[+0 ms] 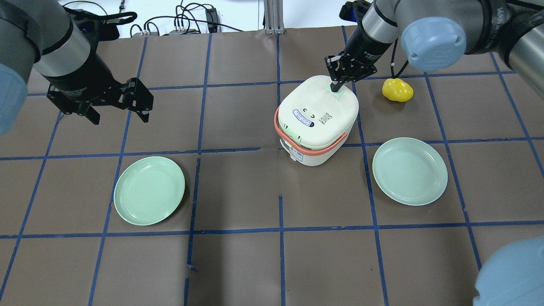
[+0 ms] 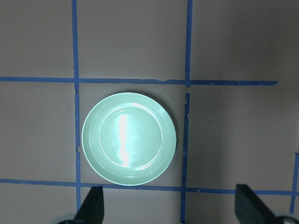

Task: Press rice cooker button
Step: 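Hook the right gripper under the lid edge farthest from the robot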

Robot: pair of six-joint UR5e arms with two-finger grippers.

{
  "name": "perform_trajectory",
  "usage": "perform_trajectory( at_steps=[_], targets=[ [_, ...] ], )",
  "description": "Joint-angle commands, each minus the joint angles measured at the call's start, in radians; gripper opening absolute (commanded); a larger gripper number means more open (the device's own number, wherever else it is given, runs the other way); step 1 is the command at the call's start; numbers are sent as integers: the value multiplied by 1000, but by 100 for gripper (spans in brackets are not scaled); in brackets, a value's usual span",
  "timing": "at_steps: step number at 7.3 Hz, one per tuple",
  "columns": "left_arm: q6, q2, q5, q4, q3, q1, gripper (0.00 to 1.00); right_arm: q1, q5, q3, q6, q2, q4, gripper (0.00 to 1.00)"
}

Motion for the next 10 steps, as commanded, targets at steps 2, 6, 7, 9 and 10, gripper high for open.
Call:
perform_trajectory(
  at_steps=[2,6,7,9,10],
  targets=[
    [0,0,0,-1,0,0,100,0,-17,-10,-1,-1,-1,9],
    [0,0,0,-1,0,0,100,0,-17,-35,2,10,-4,9],
    [0,0,0,0,0,0,100,0,-17,-35,2,21,-21,9],
    [0,0,0,0,0,0,100,0,-18,-35,2,41,-39,9],
    [0,0,0,0,0,0,100,0,-18,-33,2,41,-39,9]
  ],
)
